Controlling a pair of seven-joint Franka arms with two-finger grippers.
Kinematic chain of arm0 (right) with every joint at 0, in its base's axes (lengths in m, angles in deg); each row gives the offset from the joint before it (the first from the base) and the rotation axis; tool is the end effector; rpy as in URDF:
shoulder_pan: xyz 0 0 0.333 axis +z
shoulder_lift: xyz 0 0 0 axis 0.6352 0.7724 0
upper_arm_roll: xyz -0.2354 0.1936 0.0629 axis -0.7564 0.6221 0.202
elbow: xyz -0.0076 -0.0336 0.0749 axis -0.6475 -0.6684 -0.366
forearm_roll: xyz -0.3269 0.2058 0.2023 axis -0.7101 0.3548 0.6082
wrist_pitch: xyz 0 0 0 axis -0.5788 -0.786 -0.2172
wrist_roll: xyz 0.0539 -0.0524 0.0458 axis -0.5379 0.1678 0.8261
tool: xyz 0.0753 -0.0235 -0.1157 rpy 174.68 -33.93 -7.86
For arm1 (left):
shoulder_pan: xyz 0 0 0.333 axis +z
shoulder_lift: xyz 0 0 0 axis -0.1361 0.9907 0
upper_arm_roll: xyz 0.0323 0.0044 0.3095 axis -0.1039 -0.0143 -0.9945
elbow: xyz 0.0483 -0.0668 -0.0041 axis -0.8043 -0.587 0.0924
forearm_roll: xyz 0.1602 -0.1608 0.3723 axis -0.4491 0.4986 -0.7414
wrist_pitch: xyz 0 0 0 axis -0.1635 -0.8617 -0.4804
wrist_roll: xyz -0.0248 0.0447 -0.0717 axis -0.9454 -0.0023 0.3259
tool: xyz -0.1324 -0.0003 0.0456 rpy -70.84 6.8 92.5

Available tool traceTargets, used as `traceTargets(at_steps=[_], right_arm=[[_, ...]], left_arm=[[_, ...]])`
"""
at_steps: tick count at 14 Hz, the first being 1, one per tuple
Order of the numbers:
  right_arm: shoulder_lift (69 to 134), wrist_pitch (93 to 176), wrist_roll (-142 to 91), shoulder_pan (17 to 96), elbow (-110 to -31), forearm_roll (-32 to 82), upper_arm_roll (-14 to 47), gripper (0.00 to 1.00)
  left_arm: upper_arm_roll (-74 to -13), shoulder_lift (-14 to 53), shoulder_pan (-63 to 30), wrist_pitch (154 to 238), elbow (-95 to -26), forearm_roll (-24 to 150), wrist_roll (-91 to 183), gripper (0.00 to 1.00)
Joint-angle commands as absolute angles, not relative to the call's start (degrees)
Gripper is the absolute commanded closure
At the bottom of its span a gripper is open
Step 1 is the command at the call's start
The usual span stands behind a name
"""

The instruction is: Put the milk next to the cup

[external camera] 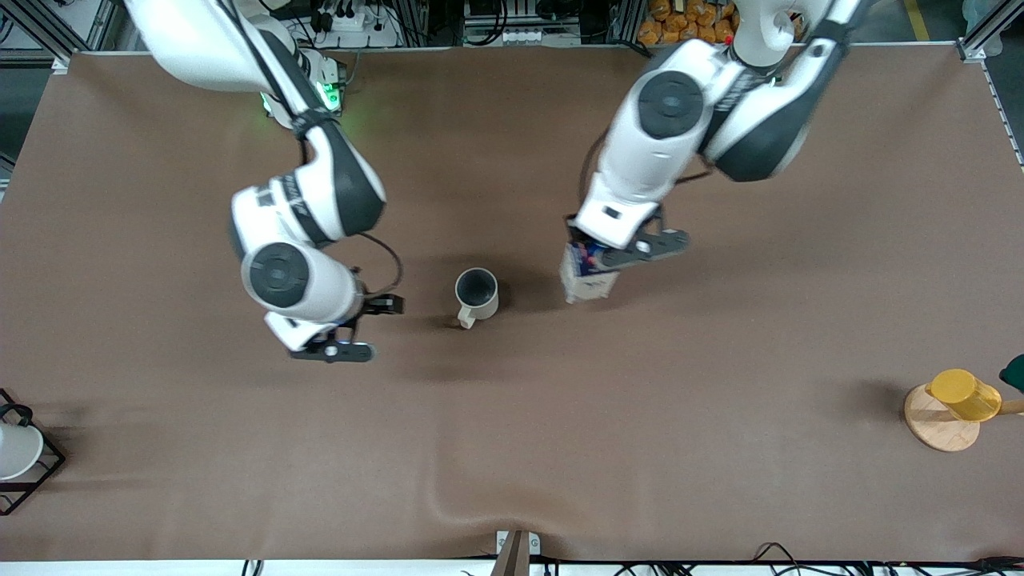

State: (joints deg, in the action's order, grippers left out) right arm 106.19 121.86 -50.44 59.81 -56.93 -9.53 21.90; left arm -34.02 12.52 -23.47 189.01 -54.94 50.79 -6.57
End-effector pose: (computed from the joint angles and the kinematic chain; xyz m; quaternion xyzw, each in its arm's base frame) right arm 0.6603 0.2491 0.3243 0.9957 -0.0019 -0.0914 0.0156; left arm 0.5155 -0.4486 0.3925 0.9895 0.1353 -0.0446 0.0262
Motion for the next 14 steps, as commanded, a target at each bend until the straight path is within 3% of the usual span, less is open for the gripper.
traceTargets(at_steps=[1, 8, 14], right_arm=[[99.3, 122.6, -41.4, 52.7, -64.7, -10.3, 23.0, 0.00], [88.8, 113.5, -25.0, 40.3, -68.6, -8.2, 22.8, 0.00], [81.6, 110.2, -21.6, 40.1, -67.8, -9.0, 18.1, 0.00]], left_arm=[[-34.3, 16.9, -28.2, 187.6, -51.2, 50.4, -11.3, 0.43], [-34.7, 20.9, -35.9, 187.7, -50.1, 48.6, -10.8, 0.43], [-34.9, 28.7, -41.4, 187.7, -42.5, 43.7, -10.8, 0.42]])
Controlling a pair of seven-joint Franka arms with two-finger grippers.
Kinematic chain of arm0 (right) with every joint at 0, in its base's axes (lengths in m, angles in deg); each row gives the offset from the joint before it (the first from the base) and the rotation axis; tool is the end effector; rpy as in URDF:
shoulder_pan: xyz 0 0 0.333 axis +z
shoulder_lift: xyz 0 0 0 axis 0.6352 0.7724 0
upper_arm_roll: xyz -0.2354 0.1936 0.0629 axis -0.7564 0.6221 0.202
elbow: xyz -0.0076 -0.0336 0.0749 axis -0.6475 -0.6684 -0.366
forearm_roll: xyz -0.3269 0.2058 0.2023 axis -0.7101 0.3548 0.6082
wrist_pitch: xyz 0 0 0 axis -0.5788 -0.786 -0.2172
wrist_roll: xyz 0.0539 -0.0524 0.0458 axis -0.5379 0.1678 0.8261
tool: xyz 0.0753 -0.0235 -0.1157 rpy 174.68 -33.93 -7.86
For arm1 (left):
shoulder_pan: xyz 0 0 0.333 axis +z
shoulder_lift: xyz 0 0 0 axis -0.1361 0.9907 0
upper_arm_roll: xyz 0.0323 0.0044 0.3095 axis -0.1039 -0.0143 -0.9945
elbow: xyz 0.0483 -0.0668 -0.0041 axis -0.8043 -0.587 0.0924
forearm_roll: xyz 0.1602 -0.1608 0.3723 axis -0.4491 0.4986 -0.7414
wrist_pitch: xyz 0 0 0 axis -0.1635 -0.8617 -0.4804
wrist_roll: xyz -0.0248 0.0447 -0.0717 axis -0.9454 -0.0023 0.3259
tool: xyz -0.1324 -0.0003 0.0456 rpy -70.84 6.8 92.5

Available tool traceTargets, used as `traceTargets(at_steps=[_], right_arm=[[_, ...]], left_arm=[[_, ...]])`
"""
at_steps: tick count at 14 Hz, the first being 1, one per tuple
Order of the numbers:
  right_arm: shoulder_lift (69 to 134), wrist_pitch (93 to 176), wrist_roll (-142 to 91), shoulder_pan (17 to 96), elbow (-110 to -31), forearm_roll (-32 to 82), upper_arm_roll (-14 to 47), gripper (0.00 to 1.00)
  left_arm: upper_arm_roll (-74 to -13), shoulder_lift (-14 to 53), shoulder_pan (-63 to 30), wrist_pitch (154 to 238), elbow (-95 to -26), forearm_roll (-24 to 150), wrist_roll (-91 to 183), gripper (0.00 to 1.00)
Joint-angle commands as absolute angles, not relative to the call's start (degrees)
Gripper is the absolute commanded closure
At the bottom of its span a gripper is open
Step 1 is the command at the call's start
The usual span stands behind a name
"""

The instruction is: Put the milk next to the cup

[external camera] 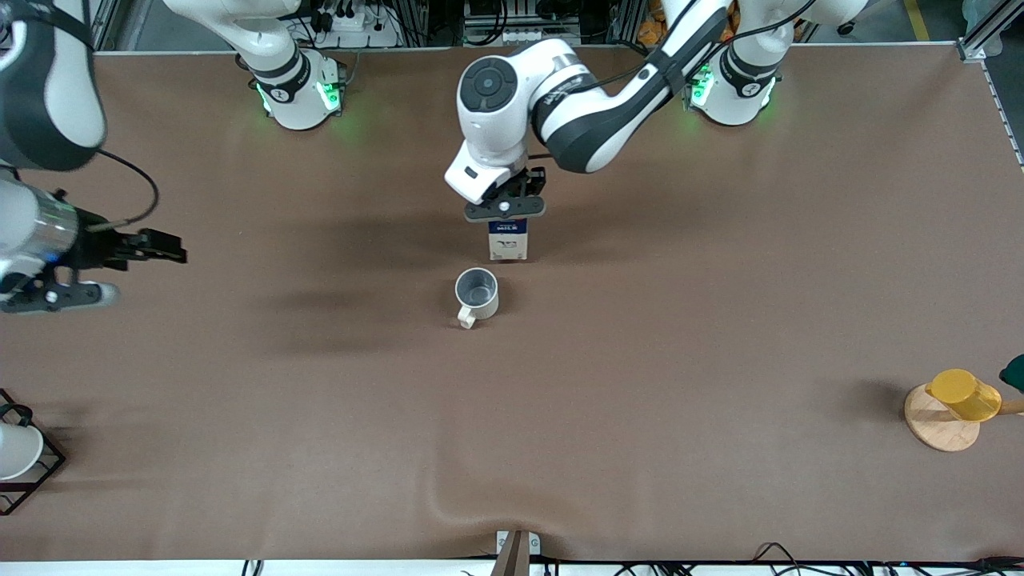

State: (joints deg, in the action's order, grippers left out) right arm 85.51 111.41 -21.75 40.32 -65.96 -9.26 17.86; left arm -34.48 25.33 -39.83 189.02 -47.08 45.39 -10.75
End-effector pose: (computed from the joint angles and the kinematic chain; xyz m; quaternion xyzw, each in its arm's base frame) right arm 0.6204 -0.0276 0.4756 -0.9956 -0.0459 0.0785 0.0239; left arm 0.4135 -0.5900 0.3155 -0.9973 -0.0305 0.0668 0.0073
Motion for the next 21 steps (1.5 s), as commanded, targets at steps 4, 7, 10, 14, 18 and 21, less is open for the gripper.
traceTargets(at_steps=[4, 7, 10, 14, 18, 21], right_arm=[[80.5, 104.4, -24.4, 39.9, -61.5, -9.2, 17.1, 0.00], [80.5, 104.1, -24.4, 40.0, -60.0, -9.1, 15.9, 0.00], [80.5, 103.6, -24.4, 40.0, -59.6, -9.2, 15.9, 0.00], [80.5, 104.3, -24.5, 40.2, -59.5, -10.2, 16.2, 0.00], [80.3, 103.9, -24.5, 40.3, -59.6, -10.5, 16.2, 0.00], [80.8, 103.6, -24.5, 40.3, -59.5, -10.4, 16.3, 0.00]], left_arm=[[-34.9, 30.4, -42.3, 188.2, -40.6, 43.2, -10.9, 0.42], [-34.9, 31.7, -43.0, 188.3, -38.9, 43.2, -11.6, 0.42], [-34.9, 32.7, -43.0, 188.7, -38.1, 43.3, -12.1, 0.43], [-34.9, 33.6, -43.1, 190.0, -38.1, 43.3, -12.9, 0.42], [-35.0, 33.7, -42.6, 190.3, -38.5, 43.3, -14.4, 0.00], [-34.9, 32.3, -42.2, 190.3, -38.1, 43.3, -15.1, 0.00]])
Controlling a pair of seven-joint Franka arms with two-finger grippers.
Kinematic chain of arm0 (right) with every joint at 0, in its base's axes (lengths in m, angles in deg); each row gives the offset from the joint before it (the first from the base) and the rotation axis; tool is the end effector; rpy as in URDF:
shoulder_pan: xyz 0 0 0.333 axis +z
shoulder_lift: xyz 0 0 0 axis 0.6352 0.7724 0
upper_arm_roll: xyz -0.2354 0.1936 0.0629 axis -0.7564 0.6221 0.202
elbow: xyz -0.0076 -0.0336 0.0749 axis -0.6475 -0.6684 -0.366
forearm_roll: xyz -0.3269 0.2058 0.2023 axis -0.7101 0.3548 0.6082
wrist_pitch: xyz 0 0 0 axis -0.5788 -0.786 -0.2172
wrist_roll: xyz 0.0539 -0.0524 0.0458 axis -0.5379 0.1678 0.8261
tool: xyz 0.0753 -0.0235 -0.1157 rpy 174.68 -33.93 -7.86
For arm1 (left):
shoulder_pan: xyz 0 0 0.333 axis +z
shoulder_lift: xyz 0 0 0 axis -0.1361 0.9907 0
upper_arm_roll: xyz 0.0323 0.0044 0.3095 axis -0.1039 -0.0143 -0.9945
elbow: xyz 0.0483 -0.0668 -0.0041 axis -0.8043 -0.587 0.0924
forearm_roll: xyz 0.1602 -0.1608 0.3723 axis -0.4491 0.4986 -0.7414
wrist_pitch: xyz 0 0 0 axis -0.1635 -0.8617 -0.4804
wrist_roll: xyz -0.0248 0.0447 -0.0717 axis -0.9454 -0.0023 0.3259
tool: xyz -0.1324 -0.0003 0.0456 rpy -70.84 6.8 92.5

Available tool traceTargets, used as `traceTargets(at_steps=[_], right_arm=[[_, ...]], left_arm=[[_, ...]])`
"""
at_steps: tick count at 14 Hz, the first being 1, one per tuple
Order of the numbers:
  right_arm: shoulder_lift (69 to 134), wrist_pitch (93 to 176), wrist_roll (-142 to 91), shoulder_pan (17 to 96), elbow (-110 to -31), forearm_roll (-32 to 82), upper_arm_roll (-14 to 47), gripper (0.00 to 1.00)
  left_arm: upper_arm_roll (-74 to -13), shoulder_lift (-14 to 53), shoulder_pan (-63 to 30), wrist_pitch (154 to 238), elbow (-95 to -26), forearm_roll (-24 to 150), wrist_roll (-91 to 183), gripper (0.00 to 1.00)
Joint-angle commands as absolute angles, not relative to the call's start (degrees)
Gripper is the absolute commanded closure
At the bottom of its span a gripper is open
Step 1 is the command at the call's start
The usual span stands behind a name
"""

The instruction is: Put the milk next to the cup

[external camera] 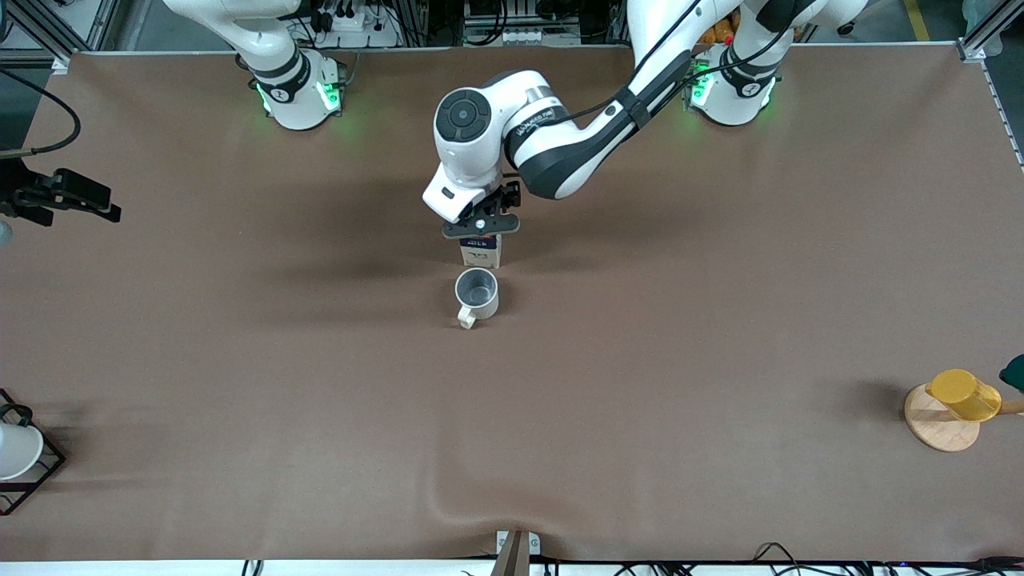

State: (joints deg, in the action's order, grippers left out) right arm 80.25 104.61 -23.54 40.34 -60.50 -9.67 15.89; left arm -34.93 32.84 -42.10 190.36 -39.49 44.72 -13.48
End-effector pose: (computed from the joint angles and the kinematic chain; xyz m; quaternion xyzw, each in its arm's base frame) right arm 0.5945 -0.0479 0.5713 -0.9987 -0.0165 0.0447 0.0197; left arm 0.4259 -0.6211 0.2906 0.9957 0.0525 -0.0749 0.0134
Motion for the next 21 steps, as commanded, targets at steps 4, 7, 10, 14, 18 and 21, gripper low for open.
traceTargets(at_steps=[4, 7, 10, 14, 18, 21], right_arm=[[81.2, 104.1, -24.4, 42.8, -59.2, -12.3, 16.3, 0.00], [81.2, 104.0, -24.4, 42.9, -59.1, -12.4, 16.3, 0.00], [81.2, 104.1, -24.4, 42.9, -59.1, -12.5, 16.3, 0.00], [81.2, 104.3, -24.5, 42.6, -58.0, -12.5, 16.2, 0.00], [81.2, 104.3, -24.5, 42.8, -57.9, -12.5, 16.2, 0.00], [81.2, 104.3, -24.5, 42.9, -57.9, -12.5, 16.2, 0.00]], left_arm=[[-35.1, 25.7, -38.8, 188.3, -38.1, 45.5, -17.2, 0.00], [-35.1, 17.9, -31.3, 186.1, -38.3, 46.6, -16.6, 0.00], [-35.2, 10.1, -23.5, 181.0, -39.1, 46.1, -15.0, 0.00], [-35.3, 5.1, -12.4, 174.8, -39.5, 46.1, 0.7, 0.00], [-34.9, 2.1, -3.1, 171.7, -40.3, 46.3, 13.6, 0.00], [-36.2, -2.0, 1.1, 171.6, -44.3, 47.0, 25.4, 0.00]])
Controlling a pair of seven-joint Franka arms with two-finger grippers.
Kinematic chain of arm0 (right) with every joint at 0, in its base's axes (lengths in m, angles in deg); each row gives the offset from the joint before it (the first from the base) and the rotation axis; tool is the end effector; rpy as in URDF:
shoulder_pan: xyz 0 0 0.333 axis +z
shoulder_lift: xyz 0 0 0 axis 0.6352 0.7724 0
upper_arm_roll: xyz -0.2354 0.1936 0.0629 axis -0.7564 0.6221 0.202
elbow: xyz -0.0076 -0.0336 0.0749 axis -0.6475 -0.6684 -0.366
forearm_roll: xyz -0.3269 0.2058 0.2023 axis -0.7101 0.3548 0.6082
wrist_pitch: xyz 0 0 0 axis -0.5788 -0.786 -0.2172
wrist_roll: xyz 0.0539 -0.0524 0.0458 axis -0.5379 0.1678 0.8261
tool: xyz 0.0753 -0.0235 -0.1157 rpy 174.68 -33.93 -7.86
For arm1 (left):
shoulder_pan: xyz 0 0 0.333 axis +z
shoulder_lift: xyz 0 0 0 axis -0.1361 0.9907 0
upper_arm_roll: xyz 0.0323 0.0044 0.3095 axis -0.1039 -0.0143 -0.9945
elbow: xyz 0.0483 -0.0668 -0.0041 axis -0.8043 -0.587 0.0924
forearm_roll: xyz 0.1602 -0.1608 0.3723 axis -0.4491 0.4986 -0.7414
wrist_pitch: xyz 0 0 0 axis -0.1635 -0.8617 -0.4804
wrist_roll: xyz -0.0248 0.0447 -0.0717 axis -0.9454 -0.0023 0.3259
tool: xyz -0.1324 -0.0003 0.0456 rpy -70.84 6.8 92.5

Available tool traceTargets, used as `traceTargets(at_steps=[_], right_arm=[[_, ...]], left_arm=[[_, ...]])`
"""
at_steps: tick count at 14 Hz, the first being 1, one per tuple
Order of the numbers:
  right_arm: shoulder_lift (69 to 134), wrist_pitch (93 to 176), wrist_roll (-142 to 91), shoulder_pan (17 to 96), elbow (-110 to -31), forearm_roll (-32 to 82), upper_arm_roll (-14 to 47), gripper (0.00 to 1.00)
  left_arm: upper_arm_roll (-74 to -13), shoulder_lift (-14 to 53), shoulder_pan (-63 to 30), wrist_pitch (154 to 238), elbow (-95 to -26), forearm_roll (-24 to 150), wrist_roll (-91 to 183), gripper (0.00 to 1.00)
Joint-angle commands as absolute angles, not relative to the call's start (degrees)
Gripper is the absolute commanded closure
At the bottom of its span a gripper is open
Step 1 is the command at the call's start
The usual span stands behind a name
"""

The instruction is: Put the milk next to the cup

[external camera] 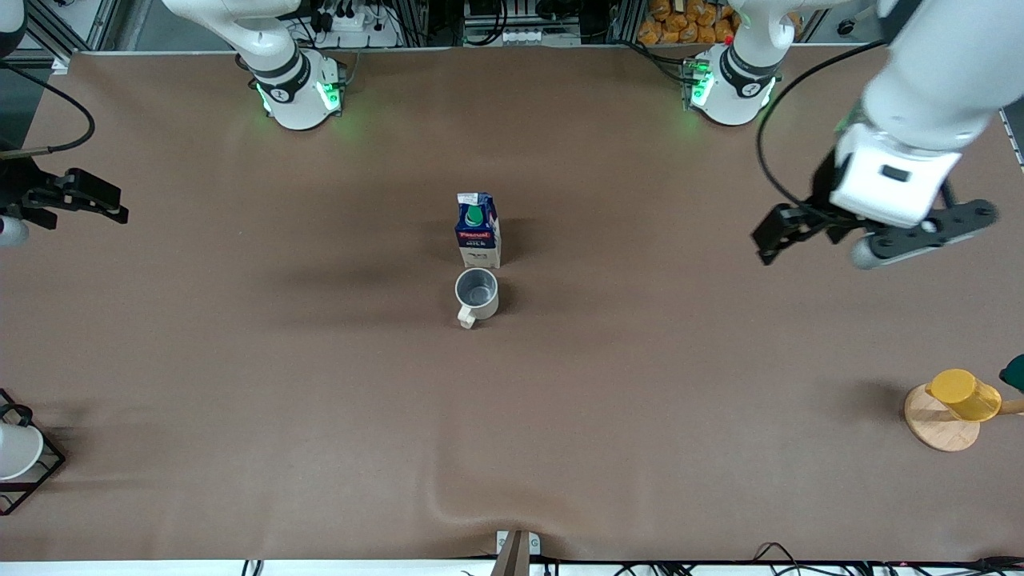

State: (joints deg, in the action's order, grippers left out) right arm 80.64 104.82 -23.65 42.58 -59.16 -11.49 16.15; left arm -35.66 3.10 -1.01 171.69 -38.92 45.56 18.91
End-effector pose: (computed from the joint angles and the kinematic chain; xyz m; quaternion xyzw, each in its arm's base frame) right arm 0.5996 -0.0265 0.5793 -0.9987 -0.0368 0.0364 0.0017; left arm 0.6268 -0.1758 0.6097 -0.9899 -0.1270 -0.0626 0.0088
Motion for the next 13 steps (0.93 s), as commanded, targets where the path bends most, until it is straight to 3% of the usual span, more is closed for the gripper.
traceTargets(at_steps=[1, 4, 8, 13], right_arm=[[81.2, 104.3, -24.4, 42.9, -57.9, -12.5, 16.2, 0.00], [81.2, 104.4, -24.5, 42.9, -57.9, -14.4, 16.2, 0.00], [81.2, 104.6, -24.5, 43.0, -57.5, -15.0, 16.3, 0.00], [81.2, 104.9, -24.5, 43.1, -57.5, -14.9, 16.3, 0.00]], left_arm=[[-39.0, -3.5, 0.8, 171.6, -45.9, 47.0, 28.9, 0.00], [-51.9, -6.5, -8.0, 170.8, -48.9, 47.1, 37.7, 0.00], [-53.9, -9.6, -6.4, 168.0, -51.4, 48.9, 43.3, 0.00], [-56.5, -9.3, -7.1, 168.0, -49.3, 49.5, 47.3, 0.00]])
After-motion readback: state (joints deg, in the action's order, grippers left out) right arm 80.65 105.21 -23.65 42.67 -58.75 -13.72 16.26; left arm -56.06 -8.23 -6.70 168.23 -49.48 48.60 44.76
